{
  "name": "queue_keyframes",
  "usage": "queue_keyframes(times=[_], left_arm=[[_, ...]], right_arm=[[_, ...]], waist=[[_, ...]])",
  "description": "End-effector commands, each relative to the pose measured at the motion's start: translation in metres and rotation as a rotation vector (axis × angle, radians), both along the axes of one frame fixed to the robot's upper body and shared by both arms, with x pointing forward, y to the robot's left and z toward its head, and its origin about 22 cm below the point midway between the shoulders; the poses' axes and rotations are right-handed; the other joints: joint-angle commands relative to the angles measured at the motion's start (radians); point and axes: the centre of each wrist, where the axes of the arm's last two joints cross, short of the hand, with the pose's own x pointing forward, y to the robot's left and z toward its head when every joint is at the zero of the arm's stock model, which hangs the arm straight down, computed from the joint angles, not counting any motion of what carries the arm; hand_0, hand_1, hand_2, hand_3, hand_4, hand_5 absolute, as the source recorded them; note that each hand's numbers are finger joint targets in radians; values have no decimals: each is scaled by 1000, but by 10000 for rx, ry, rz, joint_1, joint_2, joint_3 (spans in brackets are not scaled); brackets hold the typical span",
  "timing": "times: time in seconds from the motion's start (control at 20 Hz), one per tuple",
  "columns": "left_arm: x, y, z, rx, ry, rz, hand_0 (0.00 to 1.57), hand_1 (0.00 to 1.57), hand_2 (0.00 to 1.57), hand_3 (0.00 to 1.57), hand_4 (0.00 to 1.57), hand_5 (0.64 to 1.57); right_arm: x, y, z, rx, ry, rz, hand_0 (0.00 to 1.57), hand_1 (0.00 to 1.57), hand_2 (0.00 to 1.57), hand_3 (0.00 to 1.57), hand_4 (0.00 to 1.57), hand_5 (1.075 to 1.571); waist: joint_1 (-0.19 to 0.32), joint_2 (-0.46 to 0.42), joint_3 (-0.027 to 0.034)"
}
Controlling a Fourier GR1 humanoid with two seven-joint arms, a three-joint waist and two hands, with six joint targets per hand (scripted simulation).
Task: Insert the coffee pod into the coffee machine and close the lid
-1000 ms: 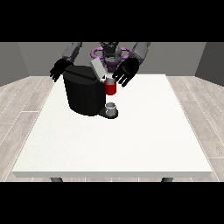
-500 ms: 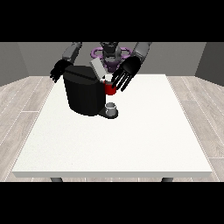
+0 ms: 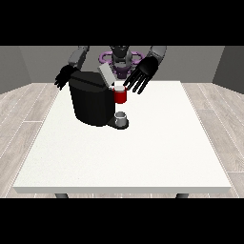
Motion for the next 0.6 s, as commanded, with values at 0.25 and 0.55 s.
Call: queue_keyframes(times=[0.25, 0.55], left_arm=[[-6, -15, -54, -831, 987, -6, 0, 0, 0, 0, 0, 1571], [-17, -25, -106, -5048, 1536, -127, 0, 0, 0, 0, 79, 1571]], right_arm=[[-24, -5, -30, 381, 886, -66, 0, 0, 0, 0, 383, 1571], [-33, -31, -42, 512, 1499, -1185, 0, 0, 0, 0, 424, 1571]], waist=[[310, -1244, -5], [1375, -2321, -15]])
